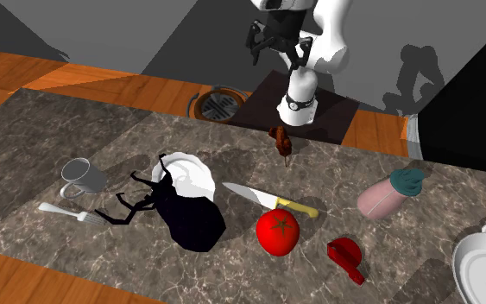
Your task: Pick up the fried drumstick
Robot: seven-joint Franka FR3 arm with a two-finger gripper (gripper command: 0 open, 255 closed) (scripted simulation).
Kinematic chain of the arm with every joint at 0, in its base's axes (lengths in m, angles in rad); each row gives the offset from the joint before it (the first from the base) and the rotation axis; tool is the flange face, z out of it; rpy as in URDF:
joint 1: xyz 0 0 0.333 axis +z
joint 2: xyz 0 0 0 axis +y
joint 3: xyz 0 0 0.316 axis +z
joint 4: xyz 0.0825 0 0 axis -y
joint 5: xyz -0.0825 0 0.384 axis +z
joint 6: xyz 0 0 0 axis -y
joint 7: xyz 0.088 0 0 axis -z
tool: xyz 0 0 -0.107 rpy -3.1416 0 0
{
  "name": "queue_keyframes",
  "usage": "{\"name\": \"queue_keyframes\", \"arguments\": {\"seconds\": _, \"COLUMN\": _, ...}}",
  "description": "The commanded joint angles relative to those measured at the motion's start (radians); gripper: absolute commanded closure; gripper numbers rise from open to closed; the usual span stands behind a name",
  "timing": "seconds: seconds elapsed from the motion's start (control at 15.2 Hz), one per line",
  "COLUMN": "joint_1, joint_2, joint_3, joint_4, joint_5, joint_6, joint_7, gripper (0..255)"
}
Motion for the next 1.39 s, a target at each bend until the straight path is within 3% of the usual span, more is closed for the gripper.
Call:
{"name": "queue_keyframes", "arguments": {"seconds": 0.0, "joint_1": 0.000, "joint_2": 0.000, "joint_3": 0.000, "joint_4": 0.000, "joint_5": 0.000, "joint_6": 0.000, "joint_7": 0.000, "gripper": 0}}
{"name": "queue_keyframes", "arguments": {"seconds": 0.66, "joint_1": 0.054, "joint_2": 0.211, "joint_3": 0.040, "joint_4": -0.144, "joint_5": 0.065, "joint_6": 0.169, "joint_7": 0.019, "gripper": 0}}
{"name": "queue_keyframes", "arguments": {"seconds": 1.32, "joint_1": 0.107, "joint_2": 0.465, "joint_3": 0.080, "joint_4": -0.220, "joint_5": 0.128, "joint_6": 0.345, "joint_7": 0.024, "gripper": 0}}
